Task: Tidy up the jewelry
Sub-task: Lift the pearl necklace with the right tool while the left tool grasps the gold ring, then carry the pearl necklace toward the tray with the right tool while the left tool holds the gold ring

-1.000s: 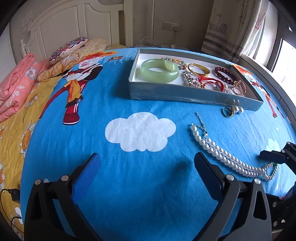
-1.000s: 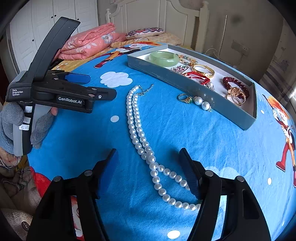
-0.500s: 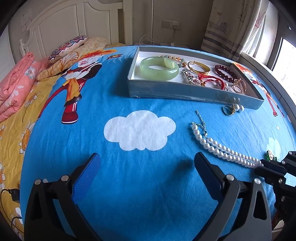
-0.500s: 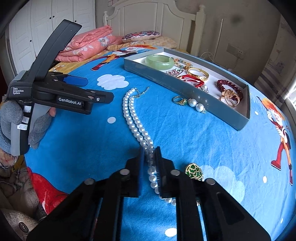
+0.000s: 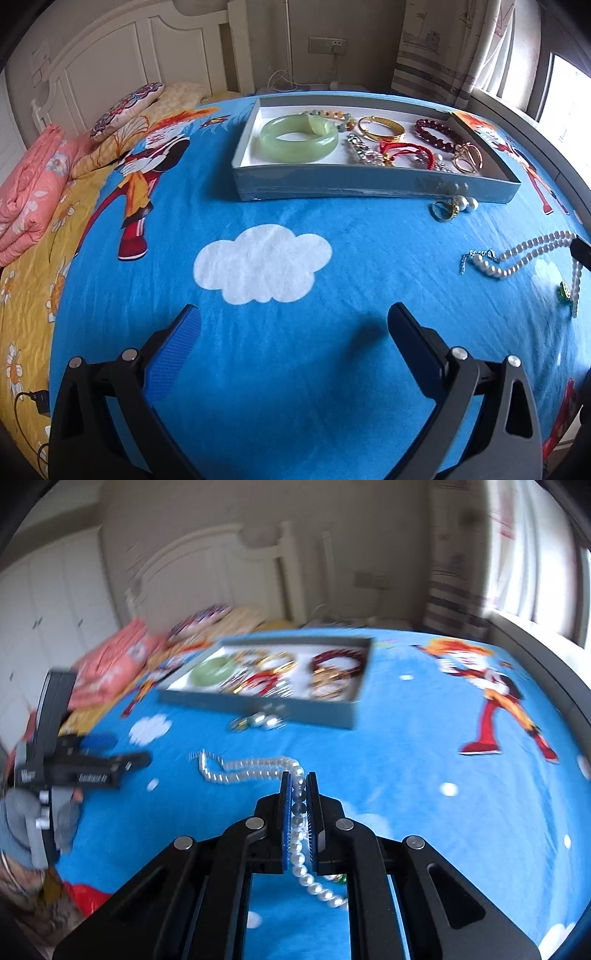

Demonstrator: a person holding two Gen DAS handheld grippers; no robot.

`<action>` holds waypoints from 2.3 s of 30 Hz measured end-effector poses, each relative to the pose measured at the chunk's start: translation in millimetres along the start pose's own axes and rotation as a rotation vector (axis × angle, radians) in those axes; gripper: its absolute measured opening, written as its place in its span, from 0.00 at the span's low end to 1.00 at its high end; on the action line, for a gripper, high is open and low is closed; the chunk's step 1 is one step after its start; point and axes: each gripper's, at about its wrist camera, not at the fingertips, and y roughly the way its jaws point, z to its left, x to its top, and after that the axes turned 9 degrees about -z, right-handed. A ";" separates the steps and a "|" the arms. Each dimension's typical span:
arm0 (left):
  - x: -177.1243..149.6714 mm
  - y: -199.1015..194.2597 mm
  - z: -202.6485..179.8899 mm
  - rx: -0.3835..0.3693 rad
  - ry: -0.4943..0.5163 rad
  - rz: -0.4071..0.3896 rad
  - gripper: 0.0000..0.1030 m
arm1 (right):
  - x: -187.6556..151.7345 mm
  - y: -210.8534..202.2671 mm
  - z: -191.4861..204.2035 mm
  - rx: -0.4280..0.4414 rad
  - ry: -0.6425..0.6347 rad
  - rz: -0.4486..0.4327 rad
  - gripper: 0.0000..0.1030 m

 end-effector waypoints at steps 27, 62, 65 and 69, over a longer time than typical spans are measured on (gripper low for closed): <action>51.7 47.2 -111.8 -0.179 0.143 -0.043 0.25 | 1.3 -16.8 -36.3 -0.001 0.137 -0.097 0.09; 53.9 -26.5 -64.6 -0.197 0.170 -0.205 0.23 | 74.9 -36.4 5.2 0.034 -0.018 -0.232 0.09; 57.3 -27.3 -57.5 -0.190 0.165 -0.209 0.22 | 85.0 -37.5 7.1 0.035 -0.027 -0.247 0.09; 63.8 -27.3 -52.8 -0.186 0.156 -0.213 0.22 | 101.4 -38.3 14.8 0.031 -0.067 -0.267 0.09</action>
